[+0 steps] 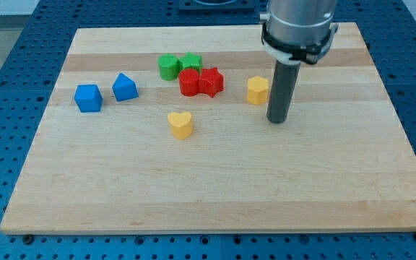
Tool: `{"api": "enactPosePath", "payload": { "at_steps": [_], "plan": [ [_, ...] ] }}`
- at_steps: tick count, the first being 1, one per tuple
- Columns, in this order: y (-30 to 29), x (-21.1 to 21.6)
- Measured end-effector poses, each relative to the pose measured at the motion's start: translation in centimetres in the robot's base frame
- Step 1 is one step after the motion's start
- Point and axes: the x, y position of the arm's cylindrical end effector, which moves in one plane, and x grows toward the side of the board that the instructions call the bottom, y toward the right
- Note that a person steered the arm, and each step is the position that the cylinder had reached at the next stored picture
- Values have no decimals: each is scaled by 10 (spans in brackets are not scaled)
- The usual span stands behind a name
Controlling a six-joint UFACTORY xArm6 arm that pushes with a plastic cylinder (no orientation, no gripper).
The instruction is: Push the yellow hexagon slightly down
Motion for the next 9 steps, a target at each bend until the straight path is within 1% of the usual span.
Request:
{"api": "enactPosePath", "payload": {
  "at_steps": [1, 2, 4, 5, 6, 9],
  "plan": [
    [0, -88],
    [-25, -169],
    [-30, -163],
    [-31, -133],
    [-41, -92],
    [-57, -11]
  ]
}}
